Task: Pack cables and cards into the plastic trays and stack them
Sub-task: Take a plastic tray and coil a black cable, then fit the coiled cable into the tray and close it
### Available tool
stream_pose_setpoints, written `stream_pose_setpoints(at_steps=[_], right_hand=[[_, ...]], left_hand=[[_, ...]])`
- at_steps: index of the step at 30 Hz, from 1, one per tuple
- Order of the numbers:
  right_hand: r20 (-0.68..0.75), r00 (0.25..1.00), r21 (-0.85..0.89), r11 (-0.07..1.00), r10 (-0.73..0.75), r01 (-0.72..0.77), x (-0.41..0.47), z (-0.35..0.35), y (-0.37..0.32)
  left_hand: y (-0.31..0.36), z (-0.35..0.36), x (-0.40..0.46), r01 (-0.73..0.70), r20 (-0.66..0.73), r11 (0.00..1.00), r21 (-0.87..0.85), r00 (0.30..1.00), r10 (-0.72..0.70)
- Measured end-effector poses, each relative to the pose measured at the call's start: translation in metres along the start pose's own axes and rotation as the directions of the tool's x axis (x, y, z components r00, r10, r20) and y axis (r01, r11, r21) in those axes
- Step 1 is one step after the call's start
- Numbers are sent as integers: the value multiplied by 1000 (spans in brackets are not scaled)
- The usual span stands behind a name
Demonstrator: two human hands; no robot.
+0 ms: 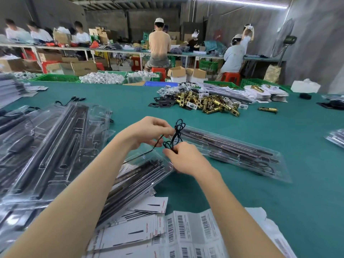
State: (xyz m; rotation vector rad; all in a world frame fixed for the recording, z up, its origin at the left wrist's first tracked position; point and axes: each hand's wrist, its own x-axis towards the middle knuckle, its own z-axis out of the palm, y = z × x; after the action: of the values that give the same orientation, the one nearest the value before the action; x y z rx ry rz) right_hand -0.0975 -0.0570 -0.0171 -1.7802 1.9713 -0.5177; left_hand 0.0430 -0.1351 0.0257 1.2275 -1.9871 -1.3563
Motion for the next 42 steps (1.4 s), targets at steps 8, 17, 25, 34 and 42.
stream_pose_setpoints(at_steps=[8,17,25,34,42], right_hand=[[11,998,511,858,58,-55,27,17,-9],[178,961,951,286,-212,-113,7,-9,5],[148,989,986,81,-8,-146,-17,-46,51],[340,940,883,347,-11,-315,-71,-70,106],[-406,908,-115,980,103,-163,-59,-59,120]], left_hand=[[-11,-7,-2,2,-97,999,-38,995,-6],[-45,1,19,73,-385,997,-11,920,-71],[-57,-5,10,36,-607,996,-82,791,-78],[-40,26,-34,-95,53,779,620,995,79],[-67,-6,-3,223,-329,730,646,944,3]])
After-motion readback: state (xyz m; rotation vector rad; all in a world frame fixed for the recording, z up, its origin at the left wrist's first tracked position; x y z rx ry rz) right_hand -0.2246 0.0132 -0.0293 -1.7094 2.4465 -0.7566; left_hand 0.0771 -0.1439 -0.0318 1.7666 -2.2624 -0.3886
